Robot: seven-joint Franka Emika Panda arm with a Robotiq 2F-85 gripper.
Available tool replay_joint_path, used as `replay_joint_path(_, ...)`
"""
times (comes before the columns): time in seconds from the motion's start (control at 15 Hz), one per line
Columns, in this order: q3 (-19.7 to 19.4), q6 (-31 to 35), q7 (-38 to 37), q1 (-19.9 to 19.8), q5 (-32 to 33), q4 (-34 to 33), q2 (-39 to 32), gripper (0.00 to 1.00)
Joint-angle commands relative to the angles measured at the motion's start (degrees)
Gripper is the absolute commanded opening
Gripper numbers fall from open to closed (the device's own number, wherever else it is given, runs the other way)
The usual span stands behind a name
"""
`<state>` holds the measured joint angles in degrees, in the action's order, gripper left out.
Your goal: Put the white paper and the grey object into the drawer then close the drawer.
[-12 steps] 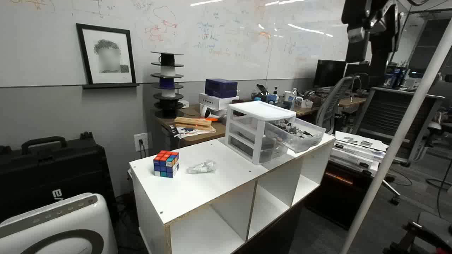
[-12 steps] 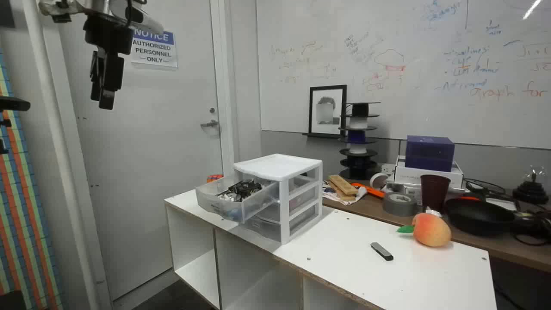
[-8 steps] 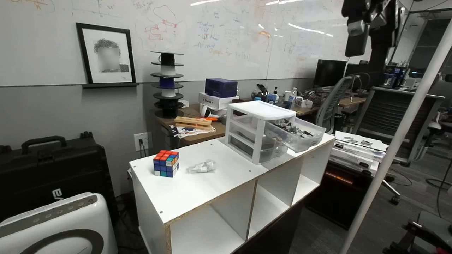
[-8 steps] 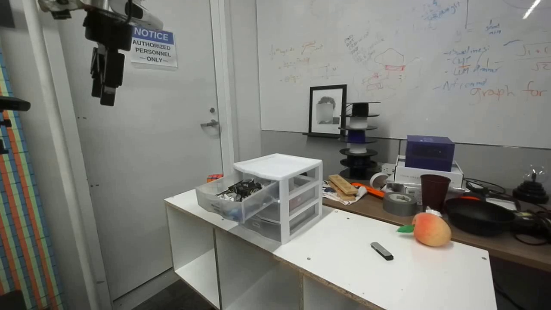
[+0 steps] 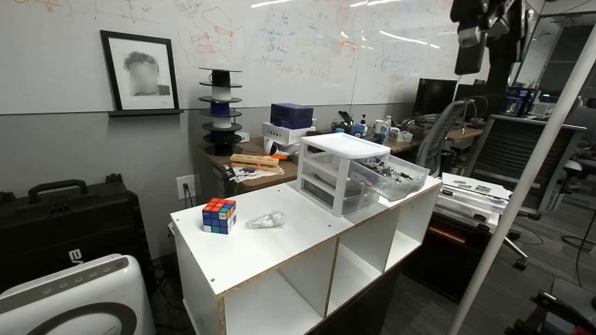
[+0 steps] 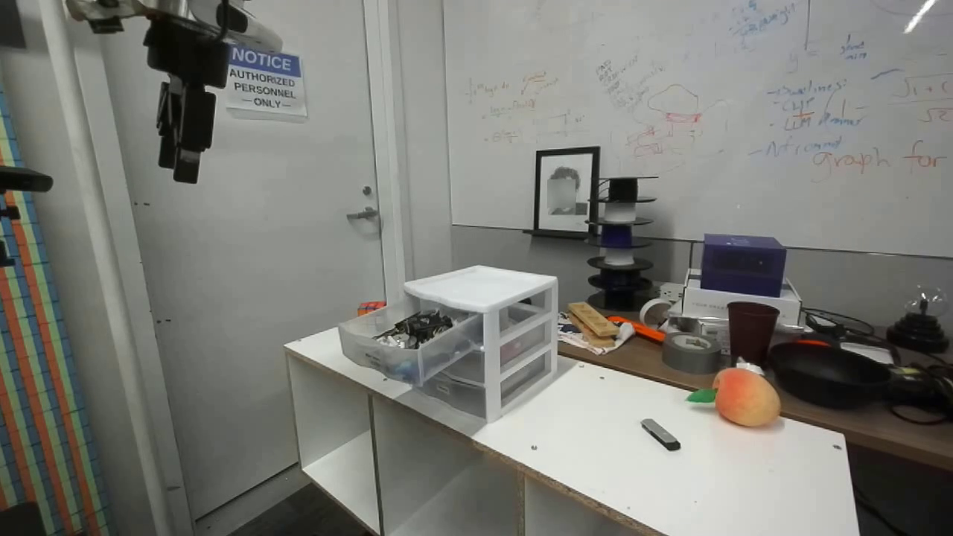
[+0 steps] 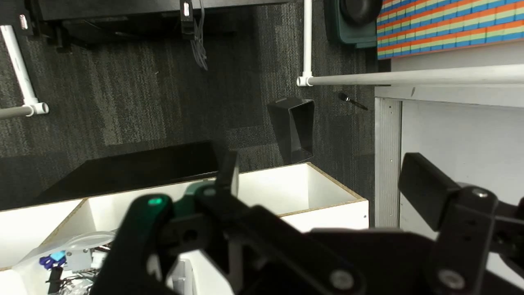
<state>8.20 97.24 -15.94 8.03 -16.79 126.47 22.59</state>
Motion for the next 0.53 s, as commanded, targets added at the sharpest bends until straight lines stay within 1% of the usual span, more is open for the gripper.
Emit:
replay_joint_path(0.0,0.53,-0.2,0.17,-0.65,-0.17,-0.14,0.0,1.0)
replay_joint_path(0.2,0.48,-0.64,0.73,-0.71,0.48,-0.93,-0.7,1.0)
replay_joint_path(0.33,-0.04,-3.02,2.83,-0.9,2.1,-4.15,-3.87,1.0)
replay_joint_path(0.47,-0.43,-7.52,7.47,-0.9,5.63,-8.91,-9.28,1.0)
